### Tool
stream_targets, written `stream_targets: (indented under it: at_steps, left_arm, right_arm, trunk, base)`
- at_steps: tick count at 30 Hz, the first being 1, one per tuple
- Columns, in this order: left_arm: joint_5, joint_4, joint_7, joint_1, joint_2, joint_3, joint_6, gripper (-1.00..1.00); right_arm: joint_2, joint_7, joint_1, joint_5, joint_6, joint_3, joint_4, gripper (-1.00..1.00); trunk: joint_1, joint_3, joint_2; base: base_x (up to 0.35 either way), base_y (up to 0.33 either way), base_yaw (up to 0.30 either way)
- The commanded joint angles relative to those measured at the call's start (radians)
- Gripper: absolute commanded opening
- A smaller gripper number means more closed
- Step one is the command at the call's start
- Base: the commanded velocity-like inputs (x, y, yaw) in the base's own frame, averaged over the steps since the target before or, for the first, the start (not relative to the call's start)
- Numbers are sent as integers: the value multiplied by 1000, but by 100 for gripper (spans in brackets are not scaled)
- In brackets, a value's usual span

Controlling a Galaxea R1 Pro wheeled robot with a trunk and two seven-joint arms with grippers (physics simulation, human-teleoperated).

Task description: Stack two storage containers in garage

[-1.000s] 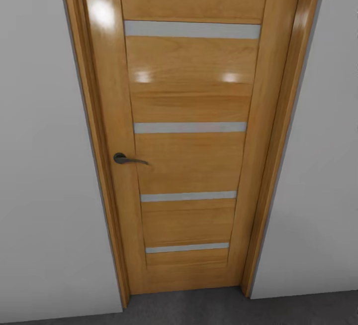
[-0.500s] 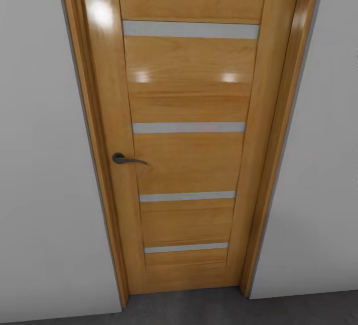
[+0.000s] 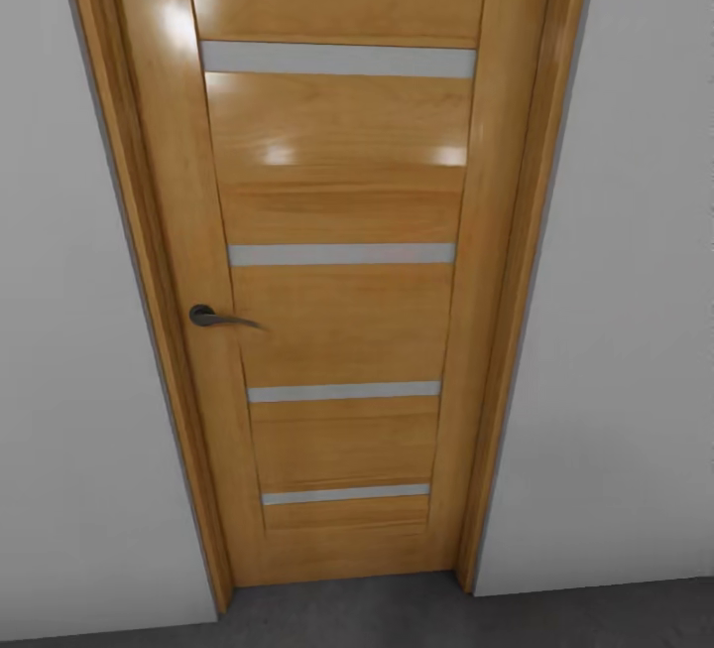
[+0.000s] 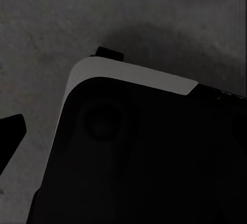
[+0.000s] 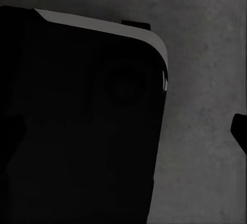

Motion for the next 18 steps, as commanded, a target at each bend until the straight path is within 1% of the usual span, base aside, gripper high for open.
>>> stream_targets:
  at_steps: [1,5,15,18]
  left_arm:
    - [1,0,0,0,0,6,-2,100]
    - [1,0,0,0,0,6,-3,100]
    - [2,0,0,0,0,6,-2,100]
    - [2,0,0,0,0,6,-2,100]
  right_arm:
    - [0,0,0,10,-2,0,0,100]
    - [-2,0,0,11,-3,0,0,100]
    - [-6,0,0,11,-3,1,0,100]
    - [-6,0,0,10,-3,1,0,100]
  trunk:
    - [0,-1,0]
    - [0,-1,0]
    - [0,-1,0]
    - [0,-1,0]
  base:
    - [0,-106,0]
    - [0,-48,72]
    - [0,-3,260]
    - [0,0,102]
